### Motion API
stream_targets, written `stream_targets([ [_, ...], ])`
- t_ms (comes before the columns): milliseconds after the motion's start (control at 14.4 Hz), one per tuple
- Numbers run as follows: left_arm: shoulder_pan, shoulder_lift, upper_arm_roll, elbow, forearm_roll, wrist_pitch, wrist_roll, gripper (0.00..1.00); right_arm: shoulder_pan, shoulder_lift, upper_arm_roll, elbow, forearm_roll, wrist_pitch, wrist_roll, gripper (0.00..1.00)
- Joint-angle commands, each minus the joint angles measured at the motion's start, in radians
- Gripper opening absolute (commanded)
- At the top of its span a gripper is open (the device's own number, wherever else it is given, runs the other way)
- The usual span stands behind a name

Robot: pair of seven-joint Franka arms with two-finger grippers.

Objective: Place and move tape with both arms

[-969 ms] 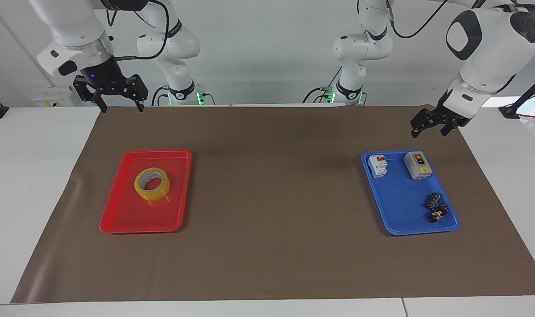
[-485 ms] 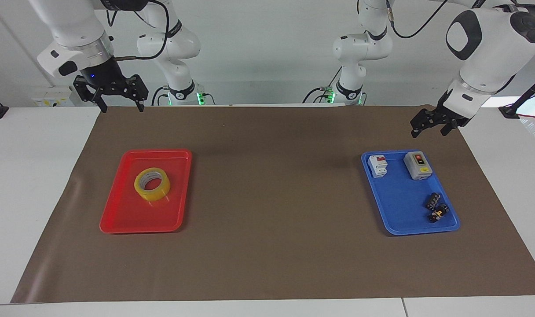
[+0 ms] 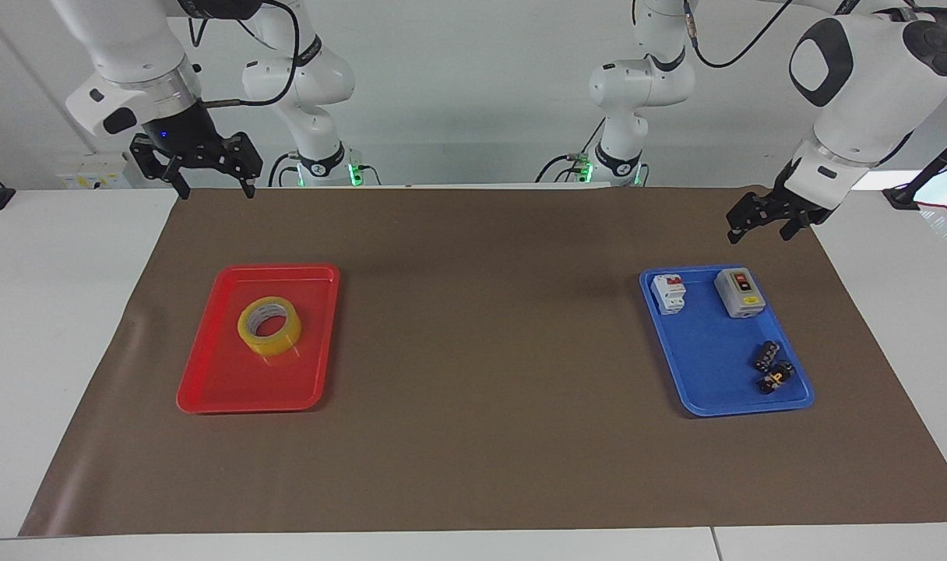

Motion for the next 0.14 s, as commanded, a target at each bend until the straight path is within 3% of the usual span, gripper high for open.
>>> stream_targets([
  [0,0.006,-0.014,-0.001,-0.013,-0.024,-0.007,0.014,1.0,-0.008,0.006,0.009,0.009,0.011,0.002,0.021,1.0],
  [69,0.006,-0.014,-0.001,-0.013,-0.024,-0.007,0.014,1.0,-0.008,0.006,0.009,0.009,0.011,0.004,0.019,1.0],
])
